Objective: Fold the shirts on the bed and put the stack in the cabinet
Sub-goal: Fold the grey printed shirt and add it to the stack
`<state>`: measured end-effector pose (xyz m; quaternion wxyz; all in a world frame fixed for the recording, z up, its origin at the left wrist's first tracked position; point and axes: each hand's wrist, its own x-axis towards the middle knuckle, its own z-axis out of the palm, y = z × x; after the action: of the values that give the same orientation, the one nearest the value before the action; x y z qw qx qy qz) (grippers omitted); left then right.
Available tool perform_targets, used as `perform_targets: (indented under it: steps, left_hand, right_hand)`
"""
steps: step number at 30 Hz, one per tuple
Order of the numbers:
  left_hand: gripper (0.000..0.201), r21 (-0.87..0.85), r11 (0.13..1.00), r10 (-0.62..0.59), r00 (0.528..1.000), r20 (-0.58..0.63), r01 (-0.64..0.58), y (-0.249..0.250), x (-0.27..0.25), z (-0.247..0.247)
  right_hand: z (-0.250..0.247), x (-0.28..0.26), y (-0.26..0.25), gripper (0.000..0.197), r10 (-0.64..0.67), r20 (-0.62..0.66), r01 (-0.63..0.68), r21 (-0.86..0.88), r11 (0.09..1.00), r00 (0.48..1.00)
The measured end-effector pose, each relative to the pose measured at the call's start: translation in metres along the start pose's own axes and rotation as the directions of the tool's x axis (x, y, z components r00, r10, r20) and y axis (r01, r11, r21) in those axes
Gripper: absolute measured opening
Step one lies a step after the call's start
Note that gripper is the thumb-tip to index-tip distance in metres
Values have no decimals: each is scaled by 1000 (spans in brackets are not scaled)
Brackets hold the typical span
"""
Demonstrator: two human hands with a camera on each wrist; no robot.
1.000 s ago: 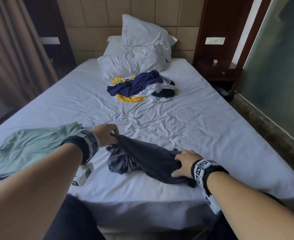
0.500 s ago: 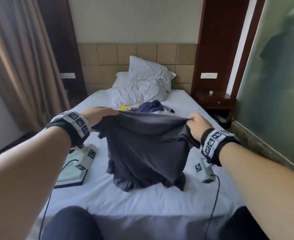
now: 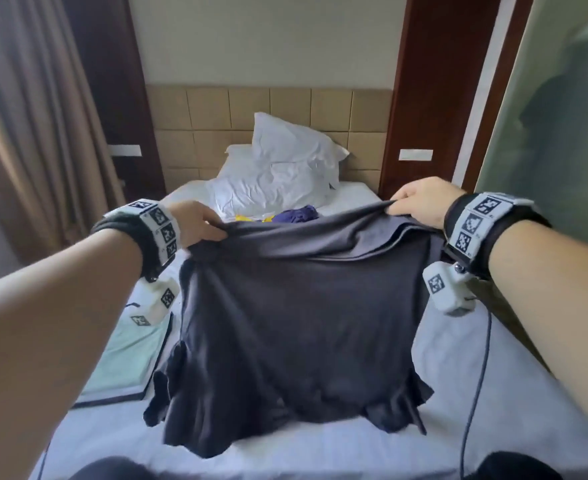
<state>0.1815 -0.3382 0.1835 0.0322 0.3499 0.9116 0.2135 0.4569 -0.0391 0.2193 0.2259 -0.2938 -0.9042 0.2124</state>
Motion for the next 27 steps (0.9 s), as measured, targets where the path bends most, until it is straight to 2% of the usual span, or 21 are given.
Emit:
perform_targets:
  steps: [2,3,5,6,9,12,14,16,18,21,24,25,27]
  left_hand:
    - [18,71,996,-62,995,83,56,-16,12,39]
    - [23,100,992,-84,992,96,74,-22,21,53]
    - [31,86,990,-117,992,43,113,-20,41,64]
    - [33,20,992,-125,992,-10,125,-14,53,60]
    - [32,-173,982,-111,963,-247,69,21,99,15]
    - [29,-129,990,-5,886,-464,-62,62,136,-52]
    - [34,-210,967,3,831,-557,-145,80,151,-90]
    - [39,-337,923,-49,813,-580,-185,85,160,-108]
    - [47,-390,892,-48,809,-586,-229,87,148,-104]
    - [32,-461,862,-86,838,-539,-208,76,124,-63]
    - [33,-556,825,-159,905,-394,-97,41,113,8]
    - [34,-619,783,-189,927,-325,-57,27,111,38]
    - [29,-764,644,-294,934,-202,37,2,102,104]
  right_hand:
    - [34,11,25,19,59,119,-48,-92,995,991]
    - [48,18,35,18,78,127,-64,-115,991,989]
    - [62,38,47,12,108,53,-104,-71,992,993]
    - [61,52,47,12,116,-14,-117,-14,993,993]
    - [30,101,26,13,93,-224,-66,127,990,970]
    - [-26,137,-13,16,16,-464,94,213,973,886]
    - [-59,148,-33,17,-25,-589,207,244,948,808]
    - [-77,150,-45,15,-67,-635,278,239,930,770]
    - [-75,144,-47,13,-100,-618,305,236,923,780]
    - [-40,126,-26,12,-95,-527,254,238,937,844]
    - [19,104,14,15,-40,-385,142,240,960,922]
    - [43,95,28,16,-12,-336,97,239,966,942]
    - [96,74,60,19,47,-230,7,229,973,972]
